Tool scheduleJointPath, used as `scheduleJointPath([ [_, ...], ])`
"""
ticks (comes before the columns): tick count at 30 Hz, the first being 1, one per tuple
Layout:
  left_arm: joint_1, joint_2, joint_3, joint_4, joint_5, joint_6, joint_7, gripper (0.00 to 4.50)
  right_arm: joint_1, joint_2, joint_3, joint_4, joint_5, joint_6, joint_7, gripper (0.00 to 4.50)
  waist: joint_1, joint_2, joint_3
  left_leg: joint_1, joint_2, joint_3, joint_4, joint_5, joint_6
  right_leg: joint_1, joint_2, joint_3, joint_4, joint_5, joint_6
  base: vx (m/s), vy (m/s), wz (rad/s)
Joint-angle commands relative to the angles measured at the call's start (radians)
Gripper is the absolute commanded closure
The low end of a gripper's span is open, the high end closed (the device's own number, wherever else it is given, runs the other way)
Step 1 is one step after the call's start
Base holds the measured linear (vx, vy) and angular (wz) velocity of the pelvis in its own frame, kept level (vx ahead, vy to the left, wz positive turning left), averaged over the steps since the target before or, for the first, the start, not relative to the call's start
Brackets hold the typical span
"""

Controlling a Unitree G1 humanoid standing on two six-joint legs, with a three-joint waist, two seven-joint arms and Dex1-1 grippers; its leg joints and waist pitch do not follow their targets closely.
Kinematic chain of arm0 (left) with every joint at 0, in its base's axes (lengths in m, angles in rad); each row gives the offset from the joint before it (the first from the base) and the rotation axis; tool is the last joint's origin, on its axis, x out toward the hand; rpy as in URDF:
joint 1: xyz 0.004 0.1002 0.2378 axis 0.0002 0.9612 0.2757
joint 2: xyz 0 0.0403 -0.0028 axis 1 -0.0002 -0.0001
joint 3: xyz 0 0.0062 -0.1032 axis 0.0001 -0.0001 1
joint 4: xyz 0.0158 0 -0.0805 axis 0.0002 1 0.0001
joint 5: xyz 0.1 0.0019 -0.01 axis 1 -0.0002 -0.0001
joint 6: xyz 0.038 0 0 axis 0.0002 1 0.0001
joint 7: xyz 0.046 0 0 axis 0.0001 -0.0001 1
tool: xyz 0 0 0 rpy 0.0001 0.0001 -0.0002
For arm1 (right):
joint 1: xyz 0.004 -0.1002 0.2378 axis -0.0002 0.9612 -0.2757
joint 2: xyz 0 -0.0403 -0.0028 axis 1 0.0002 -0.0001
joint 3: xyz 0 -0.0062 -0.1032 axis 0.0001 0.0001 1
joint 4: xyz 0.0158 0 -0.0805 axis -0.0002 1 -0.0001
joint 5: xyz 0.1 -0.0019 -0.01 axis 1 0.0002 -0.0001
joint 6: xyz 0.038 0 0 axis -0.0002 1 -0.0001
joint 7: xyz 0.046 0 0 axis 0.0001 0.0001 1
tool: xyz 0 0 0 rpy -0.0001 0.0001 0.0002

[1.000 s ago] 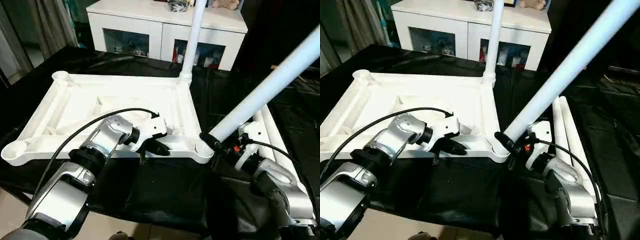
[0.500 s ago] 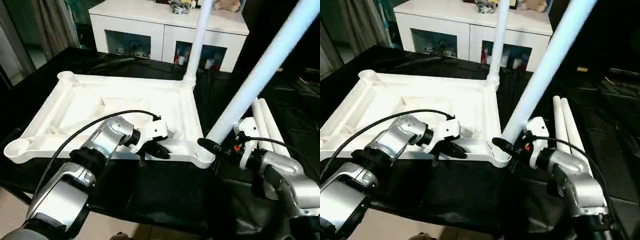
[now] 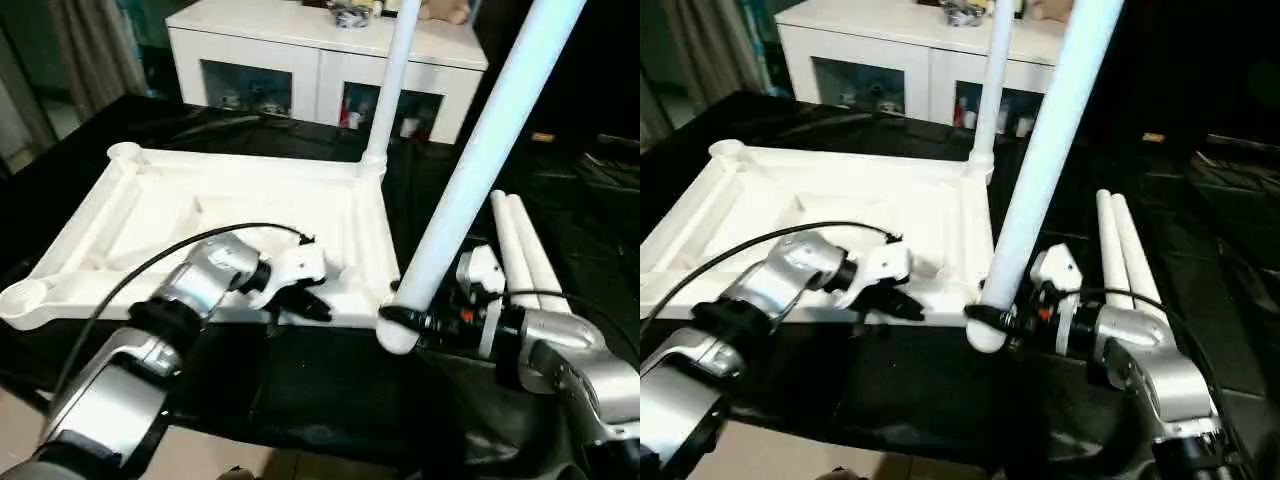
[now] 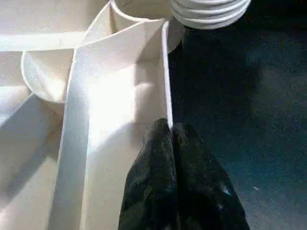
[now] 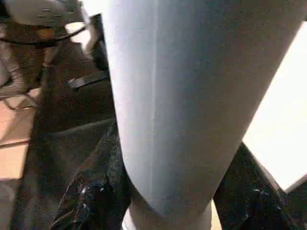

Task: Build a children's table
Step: Insert table leg to table base

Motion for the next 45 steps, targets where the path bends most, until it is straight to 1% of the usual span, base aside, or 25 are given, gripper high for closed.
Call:
scheduleJointPath([
  [1,-0.004,0.0,-0.017,-0.024,-0.001,-0.028,-0.049,4.5,0.039,-0.006,0.061,0.058,-0.04,0.037,0.003,2.64,-0.003,0.007,-0.046,0.027,0.063,-0.048,-0.094,-0.511,-0.019,0.014,-0.075,0.039,-0.097,-0.561,-0.129,0.0,0.0,0.0],
  [3,-0.011,0.004,-0.018,-0.013,0.006,-0.04,-0.043,4.5,0.026,0.015,0.034,0.075,-0.036,0.019,-0.024,2.64,-0.005,0.011,-0.044,0.032,0.062,-0.047,-0.093,-0.539,-0.028,0.009,-0.076,0.04,-0.099,-0.56,-0.137,0.0,0.0,0.0],
  [4,-0.014,0.004,-0.014,-0.006,0.009,-0.047,-0.03,4.5,0.012,0.032,0.002,0.077,-0.017,0.018,-0.049,2.64,-0.005,0.011,-0.045,0.032,0.061,-0.048,-0.093,-0.546,-0.032,0.01,-0.077,0.04,-0.098,-0.564,-0.14,0.0,0.0,0.0],
  [6,-0.013,0.001,-0.01,-0.006,0.007,-0.045,-0.023,4.5,-0.008,0.051,-0.035,0.08,-0.002,0.006,-0.085,2.64,-0.005,0.009,-0.045,0.033,0.062,-0.048,-0.093,-0.541,-0.033,0.009,-0.078,0.041,-0.098,-0.564,-0.143,0.0,0.0,0.0],
  [7,-0.012,0.0,-0.009,-0.007,0.007,-0.044,-0.024,4.5,-0.012,0.055,-0.044,0.081,0.003,0.006,-0.093,2.64,-0.004,0.009,-0.045,0.035,0.062,-0.046,-0.092,-0.537,-0.033,0.007,-0.078,0.042,-0.098,-0.562,-0.146,0.0,0.0,0.0],
  [8,-0.008,-0.001,-0.008,-0.012,0.007,-0.042,-0.025,4.5,-0.029,0.067,-0.073,0.085,0.02,0.013,-0.12,2.64,-0.003,0.011,-0.043,0.035,0.062,-0.046,-0.092,-0.536,-0.033,0.006,-0.078,0.043,-0.098,-0.558,-0.148,0.0,0.0,0.0],
  [9,-0.005,-0.001,-0.009,-0.015,0.007,-0.042,-0.027,4.5,-0.038,0.067,-0.083,0.089,0.025,0.028,-0.13,2.64,-0.004,0.01,-0.044,0.032,0.061,-0.046,-0.093,-0.523,-0.031,0.01,-0.077,0.042,-0.095,-0.544,-0.155,0.0,0.0,0.0],
  [13,-0.004,-0.009,-0.008,-0.017,0.01,-0.037,-0.018,4.5,-0.053,0.04,-0.069,0.112,-0.006,0.034,-0.128,2.64,-0.002,0.01,-0.043,0.025,0.062,-0.042,-0.095,-0.489,-0.023,0.013,-0.077,0.046,-0.091,-0.516,-0.16,0.0,0.0,0.0],
  [15,-0.008,-0.015,-0.003,-0.012,0.013,-0.033,0.002,4.5,-0.062,0.034,-0.07,0.127,-0.015,0.028,-0.125,2.64,0.0,0.01,-0.043,0.03,0.062,-0.039,-0.092,-0.486,-0.02,0.009,-0.079,0.046,-0.092,-0.52,-0.165,0.0,0.0,0.0],
  [18,-0.015,-0.023,0.006,-0.002,0.016,-0.025,0.036,4.5,-0.076,0.036,-0.078,0.144,-0.012,0.028,-0.126,2.64,0.0,0.008,-0.042,0.029,0.062,-0.04,-0.092,-0.486,-0.019,0.009,-0.078,0.045,-0.094,-0.541,-0.16,0.0,0.0,0.0],
  [20,-0.018,-0.028,0.014,0.004,0.013,-0.022,0.05,4.5,-0.083,0.043,-0.083,0.154,-0.004,0.032,-0.132,2.64,0.0,0.008,-0.039,0.029,0.061,-0.042,-0.093,-0.495,-0.02,0.009,-0.079,0.044,-0.098,-0.571,-0.147,0.0,0.0,0.0],
  [22,-0.02,-0.036,0.025,0.008,0.008,-0.011,0.068,4.5,-0.091,0.061,-0.09,0.166,0.011,0.044,-0.141,2.64,-0.004,0.004,-0.038,0.029,0.061,-0.043,-0.093,-0.508,-0.02,0.006,-0.08,0.042,-0.103,-0.61,-0.134,0.0,0.0,0.0],
  [23,-0.02,-0.037,0.026,0.008,0.007,-0.008,0.07,4.5,-0.091,0.064,-0.092,0.166,0.015,0.047,-0.142,2.64,-0.005,0.006,-0.038,0.029,0.061,-0.046,-0.093,-0.515,-0.023,0.006,-0.082,0.04,-0.105,-0.631,-0.127,0.0,0.0,0.0],
  [26,-0.019,-0.044,0.035,0.008,0.005,-0.001,0.09,4.5,-0.092,0.074,-0.094,0.185,0.013,0.03,-0.149,2.64,-0.005,0.005,-0.035,0.032,0.059,-0.047,-0.092,-0.531,-0.022,0.001,-0.082,0.039,-0.112,-0.67,-0.108,0.0,0.0,0.0],
  [29,-0.02,-0.06,0.054,0.013,0.003,0.018,0.143,4.5,-0.077,0.101,-0.12,0.211,0.013,-0.013,-0.171,2.64,-0.008,0.005,-0.035,0.033,0.06,-0.05,-0.093,-0.543,-0.025,0.0,-0.084,0.033,-0.117,-0.691,-0.097,0.0,0.0,0.0],
  [32,-0.022,-0.064,0.059,0.016,0.001,0.019,0.155,4.5,-0.074,0.109,-0.129,0.22,0.011,-0.027,-0.185,2.64,-0.01,0.006,-0.037,0.024,0.062,-0.053,-0.1,-0.527,-0.023,0.009,-0.084,0.033,-0.114,-0.659,-0.098,0.0,0.0,0.0],
  [33,-0.025,-0.071,0.065,0.02,0.003,0.019,0.175,4.5,-0.068,0.128,-0.146,0.248,0.002,-0.07,-0.219,2.64,-0.01,0.01,-0.038,0.023,0.064,-0.05,-0.104,-0.52,-0.025,0.008,-0.083,0.035,-0.112,-0.614,-0.109,0.0,0.0,0.0],
  [35,-0.027,-0.074,0.067,0.022,0.004,0.02,0.183,4.5,-0.066,0.135,-0.152,0.259,-0.003,-0.087,-0.232,2.64,-0.011,0.008,-0.037,0.028,0.061,-0.048,-0.101,-0.534,-0.025,0.003,-0.081,0.035,-0.114,-0.605,-0.119,0.0,0.0,0.0],
  [36,-0.028,-0.074,0.068,0.025,0.005,0.018,0.186,4.5,-0.056,0.147,-0.157,0.27,-0.01,-0.111,-0.249,2.64,-0.01,0.013,-0.038,0.029,0.061,-0.048,-0.101,-0.534,-0.024,0.005,-0.082,0.036,-0.113,-0.6,-0.122,0.0,0.0,0.0],
  [38,-0.029,-0.074,0.068,0.026,0.007,0.018,0.186,4.5,-0.047,0.151,-0.155,0.272,-0.018,-0.127,-0.253,2.64,-0.01,0.011,-0.037,0.027,0.062,-0.046,-0.103,-0.528,-0.02,0.005,-0.081,0.038,-0.113,-0.582,-0.128,0.0,0.0,0.0],
  [39,-0.03,-0.074,0.068,0.026,0.01,0.019,0.188,4.5,-0.04,0.155,-0.153,0.277,-0.029,-0.147,-0.256,2.64,-0.008,0.016,-0.039,0.027,0.062,-0.045,-0.104,-0.527,-0.02,0.006,-0.081,0.04,-0.11,-0.565,-0.135,0.0,0.0,0.0],
  [41,-0.032,-0.075,0.069,0.03,0.014,0.017,0.195,4.5,-0.031,0.155,-0.147,0.281,-0.052,-0.18,-0.266,2.64,-0.009,0.012,-0.039,0.028,0.061,-0.042,-0.103,-0.524,-0.018,0.005,-0.08,0.041,-0.111,-0.555,-0.14,0.0,0.0,0.0],
  [42,-0.034,-0.074,0.069,0.033,0.015,0.016,0.198,4.5,-0.026,0.155,-0.144,0.279,-0.062,-0.194,-0.269,2.64,-0.007,0.016,-0.04,0.029,0.061,-0.042,-0.103,-0.521,-0.018,0.005,-0.08,0.042,-0.11,-0.55,-0.143,0.0,0.0,0.0],
  [44,-0.036,-0.074,0.068,0.036,0.017,0.014,0.201,4.5,-0.014,0.153,-0.134,0.276,-0.081,-0.219,-0.276,2.64,-0.007,0.015,-0.04,0.027,0.063,-0.041,-0.104,-0.507,-0.014,0.008,-0.079,0.043,-0.107,-0.522,-0.153,0.0,0.0,0.0],
  [45,-0.037,-0.076,0.068,0.038,0.021,0.012,0.201,4.5,-0.002,0.147,-0.118,0.271,-0.098,-0.238,-0.273,2.64,-0.007,0.017,-0.042,0.026,0.064,-0.04,-0.105,-0.509,-0.016,0.009,-0.077,0.043,-0.106,-0.509,-0.156,0.0,0.0,0.0],
])
